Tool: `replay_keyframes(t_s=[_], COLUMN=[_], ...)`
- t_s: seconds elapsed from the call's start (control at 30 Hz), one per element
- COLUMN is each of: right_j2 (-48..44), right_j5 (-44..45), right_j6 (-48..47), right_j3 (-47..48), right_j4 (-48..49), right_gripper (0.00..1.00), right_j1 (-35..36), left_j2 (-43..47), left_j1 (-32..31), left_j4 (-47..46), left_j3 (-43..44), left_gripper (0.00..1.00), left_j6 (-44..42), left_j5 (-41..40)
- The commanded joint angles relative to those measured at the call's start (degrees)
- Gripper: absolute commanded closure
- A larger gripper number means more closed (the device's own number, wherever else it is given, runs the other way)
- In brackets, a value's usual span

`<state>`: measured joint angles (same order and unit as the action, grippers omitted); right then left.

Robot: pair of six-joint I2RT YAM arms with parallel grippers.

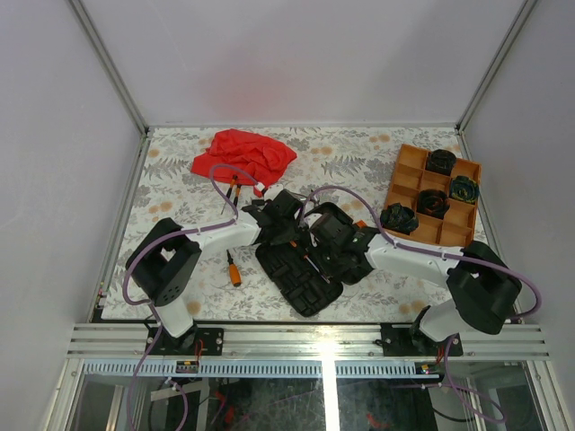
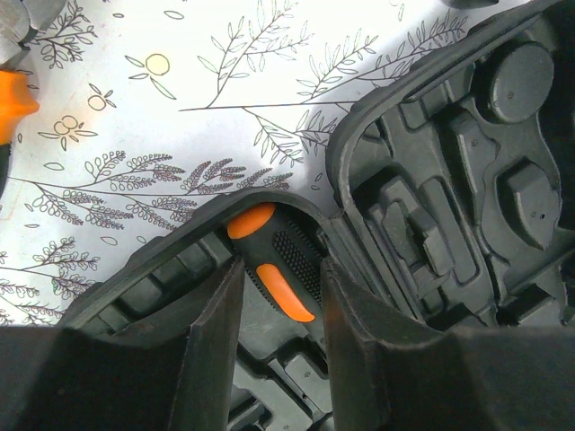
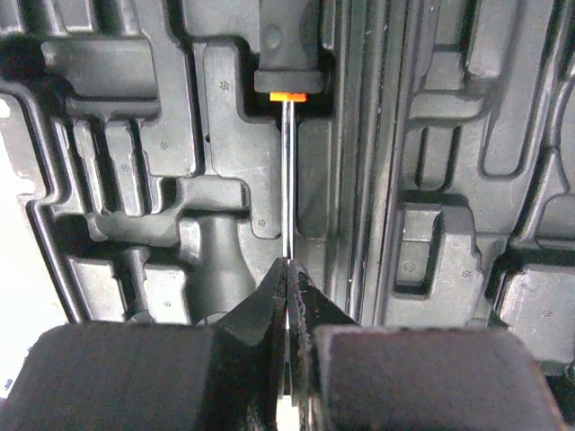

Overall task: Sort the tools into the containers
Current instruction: Adjust the screwdriver in the storage box.

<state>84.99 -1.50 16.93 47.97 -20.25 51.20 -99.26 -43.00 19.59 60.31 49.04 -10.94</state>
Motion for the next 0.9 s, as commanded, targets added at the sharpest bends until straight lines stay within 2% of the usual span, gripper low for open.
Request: replay_keyframes(t_s=[0.0, 0.27, 0.43, 0.87], right_j2=[4.18, 8.57, 9.88, 14.37], right_j5=[3.2, 2.46, 3.2, 4.98], right_j6=[-0.25, 1.98, 4.34, 11.0], right_j3=[-0.04, 0.52, -0.43, -3.12], right_j4=[-4.52, -8.38, -9.98, -8.85], right_gripper=[1.0, 1.0, 1.0, 1.0], right_j1=[-0.34, -0.36, -0.24, 2.04], left_j2=[-2.07, -2.48, -2.31, -5.23], left_j1=[-0.14, -0.19, -0.16, -0.15], left_j4=[0.12, 0.71, 0.47, -0.79], left_j3=[-0.86, -1.88, -2.95, -2.93], left_gripper=[0.67, 0.78, 0.81, 0.95], left_j6=[-0.65, -0.43, -0.52, -1.65], left_j5=[-0.58, 0.28, 0.55, 3.08])
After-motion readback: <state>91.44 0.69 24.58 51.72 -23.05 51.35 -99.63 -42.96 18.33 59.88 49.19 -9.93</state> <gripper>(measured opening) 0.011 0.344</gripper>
